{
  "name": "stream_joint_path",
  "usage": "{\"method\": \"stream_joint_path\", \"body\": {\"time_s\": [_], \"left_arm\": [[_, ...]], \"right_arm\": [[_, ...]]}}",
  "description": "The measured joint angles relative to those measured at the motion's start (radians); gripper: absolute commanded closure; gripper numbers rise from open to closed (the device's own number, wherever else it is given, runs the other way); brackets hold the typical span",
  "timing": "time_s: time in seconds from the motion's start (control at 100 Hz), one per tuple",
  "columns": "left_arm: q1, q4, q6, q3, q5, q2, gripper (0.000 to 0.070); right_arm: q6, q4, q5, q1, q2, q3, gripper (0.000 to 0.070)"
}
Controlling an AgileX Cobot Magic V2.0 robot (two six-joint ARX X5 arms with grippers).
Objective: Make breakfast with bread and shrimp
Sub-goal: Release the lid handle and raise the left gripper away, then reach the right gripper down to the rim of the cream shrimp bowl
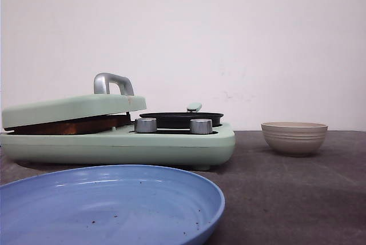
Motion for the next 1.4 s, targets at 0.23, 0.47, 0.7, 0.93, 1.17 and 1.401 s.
{"method": "stream_joint_path", "body": {"time_s": [0.23, 0.47, 0.7, 0.93, 1.17, 1.401], "left_arm": [[0.0, 0.019, 0.0, -0.097, 0.0, -0.076, 0.0347], [0.0, 0.037, 0.0, -0.277, 0.0, -0.211, 0.0347], [0.0, 0.033, -0.052, -0.402, -0.003, -0.339, 0.0347], [0.0, -0.003, -0.076, -0.43, -0.005, -0.421, 0.0347], [0.0, -0.003, -0.076, -0.43, -0.008, -0.433, 0.0347], [0.0, -0.003, -0.076, -0.43, -0.008, -0.433, 0.0347]], "right_arm": [[0.083, 0.009, -0.003, -0.001, 0.001, 0.0, 0.0421], [0.109, 0.008, -0.048, -0.035, 0.106, 0.081, 0.0374], [0.079, 0.005, -0.156, -0.125, 0.328, 0.213, 0.035], [-0.013, -0.06, -0.284, -0.284, 0.63, 0.416, 0.035], [-0.132, -0.1, -0.348, -0.441, 0.922, 0.643, 0.0351], [-0.227, -0.11, -0.332, -0.532, 1.176, 0.808, 0.0351]]}}
